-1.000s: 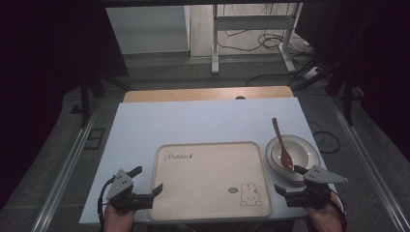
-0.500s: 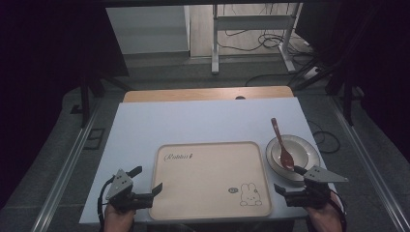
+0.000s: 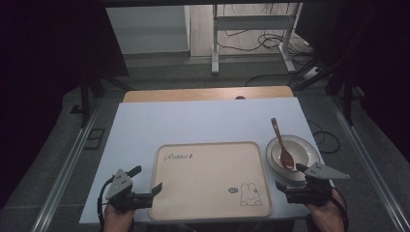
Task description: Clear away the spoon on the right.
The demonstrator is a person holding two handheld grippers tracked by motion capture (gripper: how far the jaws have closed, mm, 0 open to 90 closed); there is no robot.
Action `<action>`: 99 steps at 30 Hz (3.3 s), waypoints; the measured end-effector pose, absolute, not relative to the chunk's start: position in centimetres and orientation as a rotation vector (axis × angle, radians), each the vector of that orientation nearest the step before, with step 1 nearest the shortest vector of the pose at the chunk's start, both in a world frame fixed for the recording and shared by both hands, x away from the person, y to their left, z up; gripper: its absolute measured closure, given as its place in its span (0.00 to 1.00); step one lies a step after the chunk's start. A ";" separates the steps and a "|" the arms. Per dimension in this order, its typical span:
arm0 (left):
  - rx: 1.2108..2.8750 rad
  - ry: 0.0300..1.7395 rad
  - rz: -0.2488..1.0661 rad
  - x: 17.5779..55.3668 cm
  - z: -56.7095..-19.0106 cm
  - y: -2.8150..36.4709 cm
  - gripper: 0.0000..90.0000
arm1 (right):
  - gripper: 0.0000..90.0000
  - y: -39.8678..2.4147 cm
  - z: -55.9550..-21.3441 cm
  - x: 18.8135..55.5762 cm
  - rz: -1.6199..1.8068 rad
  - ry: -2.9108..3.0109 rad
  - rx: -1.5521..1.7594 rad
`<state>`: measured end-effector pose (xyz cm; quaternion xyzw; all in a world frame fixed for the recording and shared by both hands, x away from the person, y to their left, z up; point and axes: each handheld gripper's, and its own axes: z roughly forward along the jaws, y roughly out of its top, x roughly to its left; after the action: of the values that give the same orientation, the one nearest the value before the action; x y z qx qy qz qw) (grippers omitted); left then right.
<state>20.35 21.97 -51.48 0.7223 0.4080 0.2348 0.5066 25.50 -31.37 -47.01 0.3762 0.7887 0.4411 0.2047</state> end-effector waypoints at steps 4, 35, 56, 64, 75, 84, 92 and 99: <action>1.752 0.986 0.572 20.4 -51.5 21.9 0.04 | 0.02 -31.5 -46.7 25.9 1.242 2.194 1.079; 1.777 0.997 0.572 20.4 -51.7 21.7 0.04 | 0.00 -30.3 -45.0 29.5 1.103 2.243 1.102; 1.786 0.995 0.572 20.5 -51.7 21.7 0.04 | 0.20 -30.0 -44.5 32.7 1.015 2.270 1.142; 1.785 0.996 0.572 20.5 -51.7 21.7 0.04 | 0.28 -29.9 -43.6 34.4 0.959 2.266 1.144; 1.781 1.000 0.566 20.5 -51.7 21.7 0.04 | 0.38 -29.6 -43.1 37.3 0.913 2.279 1.190; 1.783 1.002 0.564 20.5 -51.7 21.7 0.04 | 0.47 -29.3 -43.0 39.2 0.859 2.275 1.201; 1.784 1.005 0.561 20.5 -51.8 21.8 0.04 | 0.50 -29.0 -43.3 40.5 0.848 2.293 1.226; 1.785 1.005 0.561 20.5 -51.8 21.8 0.04 | 0.53 -28.5 -43.3 41.5 0.833 2.301 1.235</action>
<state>20.53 21.76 -51.77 0.7339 0.4134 0.2306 0.4872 41.51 -28.49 -43.35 0.4416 0.8227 0.2977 0.1987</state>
